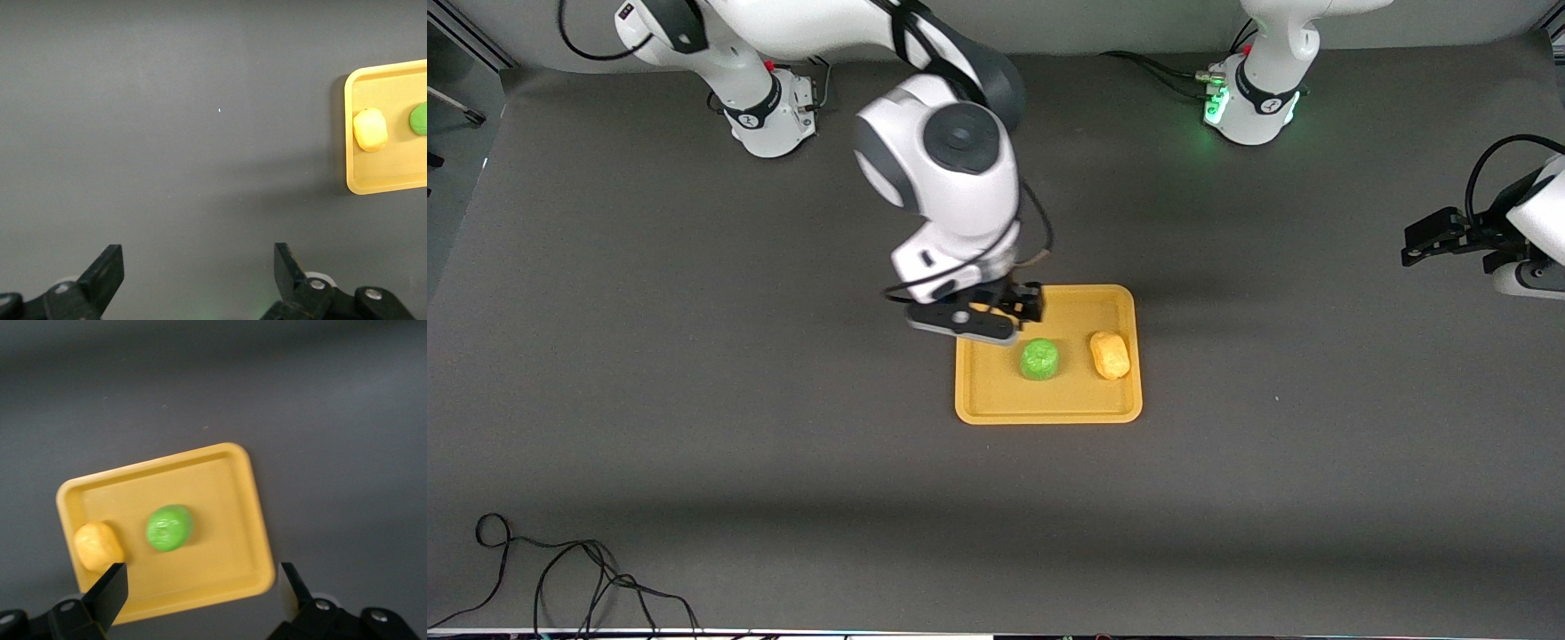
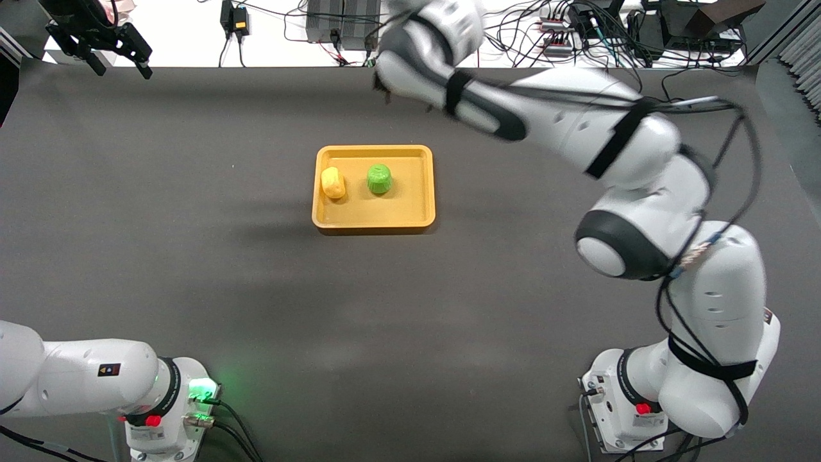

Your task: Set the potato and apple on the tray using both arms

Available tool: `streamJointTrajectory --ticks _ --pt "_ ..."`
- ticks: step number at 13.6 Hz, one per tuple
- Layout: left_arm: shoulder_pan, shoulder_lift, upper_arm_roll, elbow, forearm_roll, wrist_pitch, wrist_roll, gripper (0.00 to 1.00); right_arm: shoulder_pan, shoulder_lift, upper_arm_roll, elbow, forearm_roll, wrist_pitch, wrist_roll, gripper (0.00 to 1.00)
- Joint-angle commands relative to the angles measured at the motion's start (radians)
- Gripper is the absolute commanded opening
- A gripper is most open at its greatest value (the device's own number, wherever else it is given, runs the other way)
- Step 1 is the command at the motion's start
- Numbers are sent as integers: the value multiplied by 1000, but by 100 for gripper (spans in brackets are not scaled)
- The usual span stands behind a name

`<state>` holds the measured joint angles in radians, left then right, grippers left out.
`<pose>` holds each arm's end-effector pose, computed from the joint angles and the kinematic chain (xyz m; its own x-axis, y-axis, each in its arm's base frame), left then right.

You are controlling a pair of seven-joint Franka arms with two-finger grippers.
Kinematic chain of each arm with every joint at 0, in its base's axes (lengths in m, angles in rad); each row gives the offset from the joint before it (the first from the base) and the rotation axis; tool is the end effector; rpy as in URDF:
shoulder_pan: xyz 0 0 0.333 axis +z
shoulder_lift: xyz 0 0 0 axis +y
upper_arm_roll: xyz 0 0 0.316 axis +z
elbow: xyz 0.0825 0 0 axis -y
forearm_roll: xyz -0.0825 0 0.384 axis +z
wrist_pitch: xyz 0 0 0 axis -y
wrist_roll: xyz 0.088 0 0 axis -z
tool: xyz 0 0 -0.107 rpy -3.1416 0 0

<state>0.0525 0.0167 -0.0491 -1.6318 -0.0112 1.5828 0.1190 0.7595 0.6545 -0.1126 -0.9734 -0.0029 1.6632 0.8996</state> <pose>0.5578 0.0009 0.5875 0.9913 -0.1153 -0.0637 -0.1142 -0.9933 0.0197 0.5712 0.4661 0.4920 0.9711 -0.2248 0.0796 -0.2266 -0.9739 0.0144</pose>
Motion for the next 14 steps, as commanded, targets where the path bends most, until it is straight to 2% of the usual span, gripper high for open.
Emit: streamJointTrajectory --ticks 1,2,4,6,8,11,14 --pt "-13 -3 0 3 13 -17 -5 100 -95 -134 -1 -102 -5 -100 -192 100" --pt "-13 -3 -1 1 13 -17 -5 100 -130 -183 -8 -140 -2 -117 -267 100" --pt "-13 -3 -1 1 13 -17 -5 100 -227 -318 -2 -291 4 -97 -390 100" --pt "-13 -1 -3 1 13 -15 -5 100 -349 -453 27 -434 6 -65 -515 100" --pt "-14 0 -3 1 13 -14 -5 100 -481 -544 65 -520 6 -62 -634 100" --pt "-17 0 -3 1 13 -14 -5 100 -682 -599 111 -576 6 -63 -775 100" --pt "-17 0 -3 -5 14 -7 -5 100 -764 -608 111 -576 6 -65 -849 100"
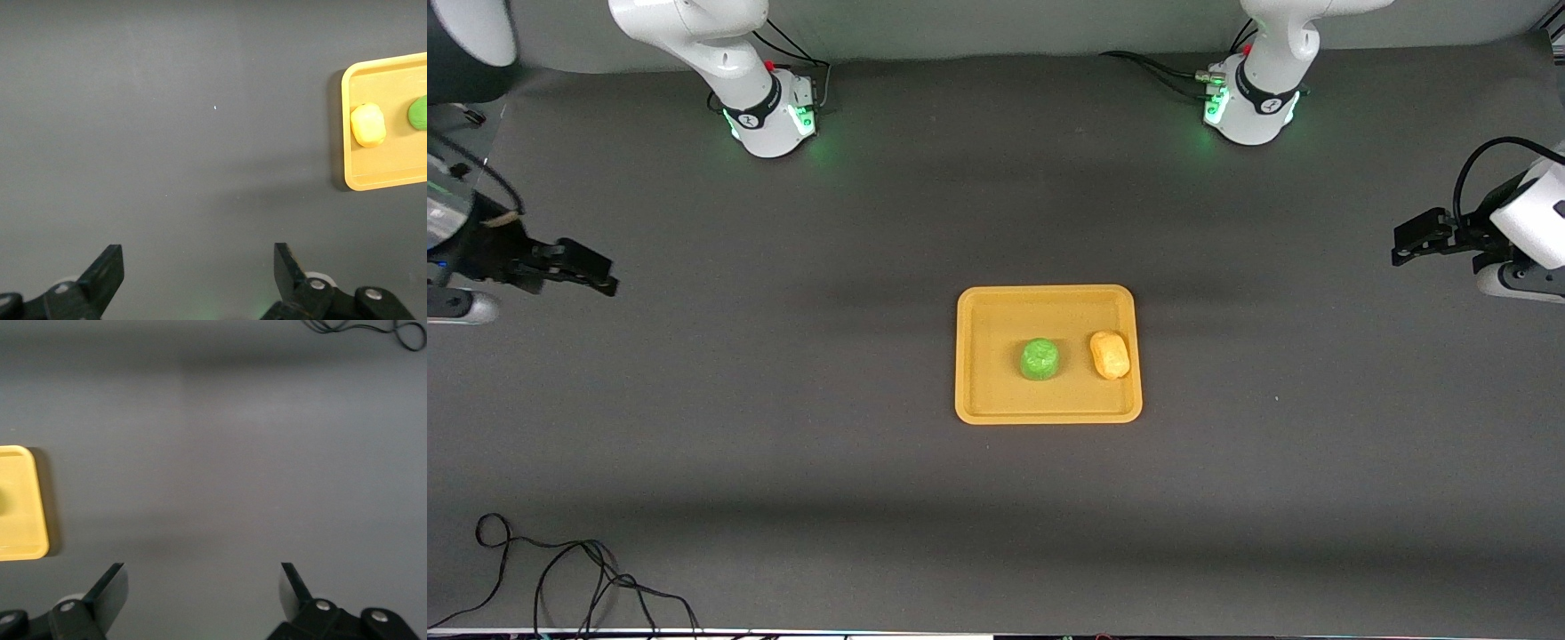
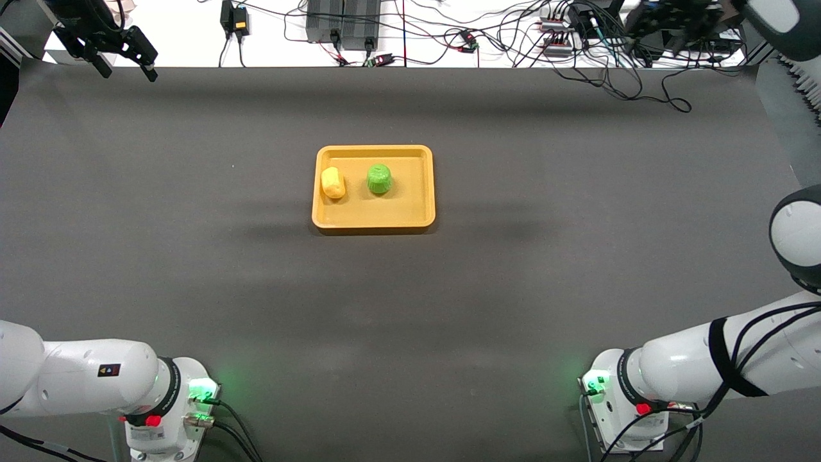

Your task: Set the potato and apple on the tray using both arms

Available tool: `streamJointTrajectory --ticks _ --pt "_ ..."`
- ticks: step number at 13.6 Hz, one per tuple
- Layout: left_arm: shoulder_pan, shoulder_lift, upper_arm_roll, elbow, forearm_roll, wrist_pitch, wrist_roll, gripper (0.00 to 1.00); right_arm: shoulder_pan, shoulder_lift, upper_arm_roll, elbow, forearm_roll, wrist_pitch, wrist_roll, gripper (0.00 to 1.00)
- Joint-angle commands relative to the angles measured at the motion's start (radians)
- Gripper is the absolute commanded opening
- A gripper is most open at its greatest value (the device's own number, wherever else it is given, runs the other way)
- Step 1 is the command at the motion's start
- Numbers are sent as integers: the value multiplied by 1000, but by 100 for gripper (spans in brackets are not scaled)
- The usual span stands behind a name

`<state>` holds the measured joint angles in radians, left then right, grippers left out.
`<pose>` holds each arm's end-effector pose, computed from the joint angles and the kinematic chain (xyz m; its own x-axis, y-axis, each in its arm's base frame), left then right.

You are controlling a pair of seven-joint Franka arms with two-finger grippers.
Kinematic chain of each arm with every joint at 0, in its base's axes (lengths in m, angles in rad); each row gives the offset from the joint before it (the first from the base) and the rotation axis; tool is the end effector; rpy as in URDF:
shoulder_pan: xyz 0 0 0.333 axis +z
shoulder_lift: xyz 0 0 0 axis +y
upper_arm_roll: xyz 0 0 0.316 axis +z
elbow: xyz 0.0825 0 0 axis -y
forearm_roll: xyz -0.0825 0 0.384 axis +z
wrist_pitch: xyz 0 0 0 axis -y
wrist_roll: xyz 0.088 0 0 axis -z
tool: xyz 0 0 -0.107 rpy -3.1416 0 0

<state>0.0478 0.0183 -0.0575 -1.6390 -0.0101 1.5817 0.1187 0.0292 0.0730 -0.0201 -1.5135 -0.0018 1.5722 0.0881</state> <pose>0.5576 -0.0062 0.5831 0.9890 -0.1280 -0.0737 -0.1268 -0.9917 0.0200 0.5770 0.0055 0.6104 0.9968 -0.0789 -0.0139 -0.0788 -0.9969 0.0045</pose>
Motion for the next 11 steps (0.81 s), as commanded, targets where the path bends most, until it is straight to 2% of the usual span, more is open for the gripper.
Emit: streamJointTrajectory --ticks 1,3,11 --pt "-12 -1 5 2 13 -8 -5 100 -46 -28 14 -36 5 25 -44 100" --pt "-12 0 5 2 13 -8 -5 100 -48 -28 -6 -34 6 20 -62 100" --pt "-14 -1 5 1 13 -16 -5 100 -40 -21 -8 -31 6 9 -59 100"
